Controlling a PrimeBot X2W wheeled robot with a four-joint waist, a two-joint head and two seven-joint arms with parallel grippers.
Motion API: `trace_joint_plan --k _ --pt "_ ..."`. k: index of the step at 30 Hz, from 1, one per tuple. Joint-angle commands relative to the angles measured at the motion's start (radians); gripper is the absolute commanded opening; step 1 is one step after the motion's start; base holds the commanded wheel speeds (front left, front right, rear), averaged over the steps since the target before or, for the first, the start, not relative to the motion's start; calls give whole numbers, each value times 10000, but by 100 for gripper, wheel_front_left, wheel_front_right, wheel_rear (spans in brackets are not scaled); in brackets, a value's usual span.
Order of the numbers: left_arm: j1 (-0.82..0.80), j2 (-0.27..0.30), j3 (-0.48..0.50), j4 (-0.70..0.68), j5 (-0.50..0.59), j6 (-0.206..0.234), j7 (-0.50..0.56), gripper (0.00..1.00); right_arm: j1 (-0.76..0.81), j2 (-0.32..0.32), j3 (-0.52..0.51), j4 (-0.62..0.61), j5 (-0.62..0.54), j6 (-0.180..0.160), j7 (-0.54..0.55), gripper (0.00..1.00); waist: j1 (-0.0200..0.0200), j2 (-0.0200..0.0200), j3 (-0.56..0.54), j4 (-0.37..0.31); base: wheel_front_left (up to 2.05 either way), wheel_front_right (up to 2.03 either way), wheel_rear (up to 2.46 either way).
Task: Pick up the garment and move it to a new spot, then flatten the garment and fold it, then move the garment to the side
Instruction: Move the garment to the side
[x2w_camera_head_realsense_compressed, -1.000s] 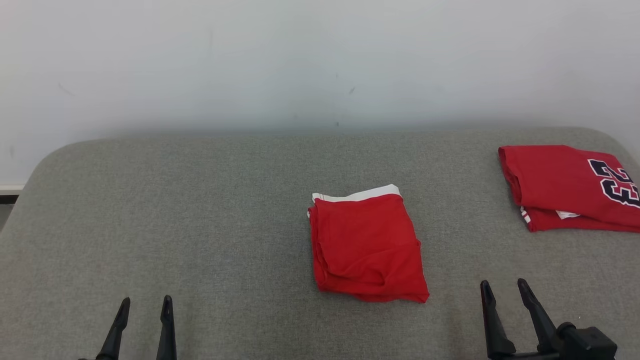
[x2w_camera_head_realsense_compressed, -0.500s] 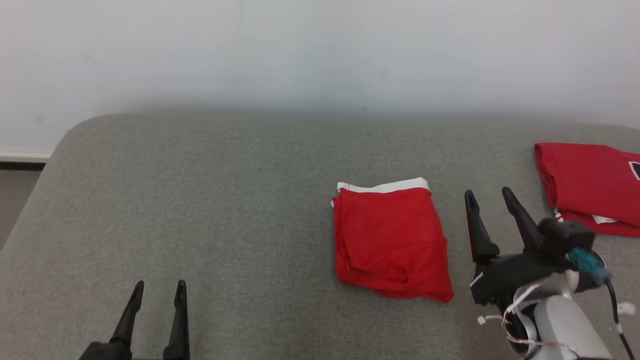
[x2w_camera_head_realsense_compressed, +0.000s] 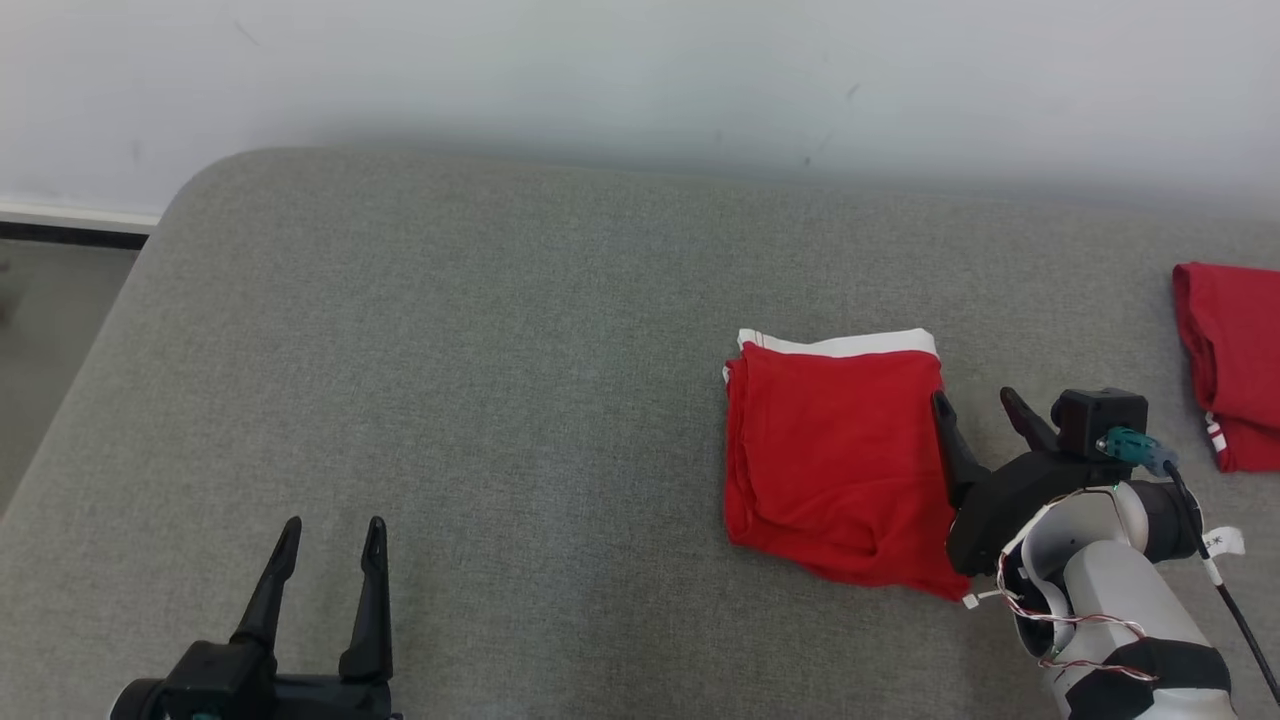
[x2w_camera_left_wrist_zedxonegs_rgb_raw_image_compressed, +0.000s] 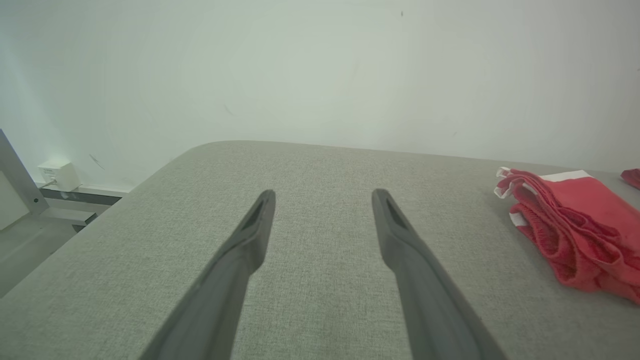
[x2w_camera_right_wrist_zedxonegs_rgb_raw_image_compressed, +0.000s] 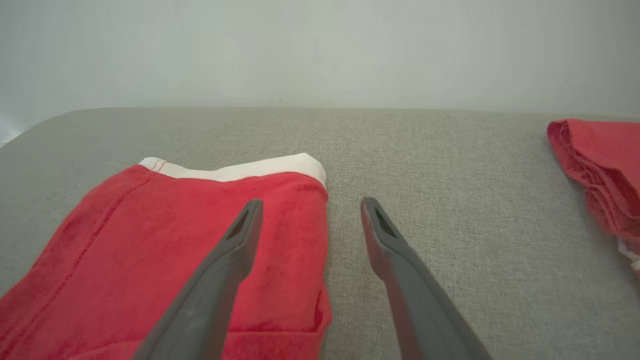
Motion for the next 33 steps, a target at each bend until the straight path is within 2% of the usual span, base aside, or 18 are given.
trace_joint_plan --k 1,17,18,20,21,28,33 --pt "-145 -25 5 10 -70 -70 -28 100 -122 0 24 157 6 -27 21 100 -2 -1 191 135 0 0 0" --pt "-700 -92 -108 256 -70 -55 -28 100 -584 457 551 2781 452 -27 250 100 -2 -1 561 205 0 0 0" --pt "-695 -91 -93 262 -74 -56 -28 100 -589 487 579 2899 502 -27 273 97 -2 -1 555 184 0 0 0" --pt "-665 -86 -83 275 -74 -57 -28 100 -636 536 661 3092 576 -27 271 15 -2 -1 542 144 0 0 0" --pt "-642 -87 -77 280 -72 -58 -28 100 -678 557 685 3143 642 -27 215 0 -2 -1 535 126 0 0 0" --pt "-577 -68 -112 299 -60 -48 -28 100 -1351 223 1211 2991 730 -27 -389 0 -2 -1 576 -63 0 0 0" --pt "-809 -14 -276 230 -73 -49 -28 100 -1911 -275 2060 2791 603 -27 -274 0 -2 -1 876 -297 0 0 0"
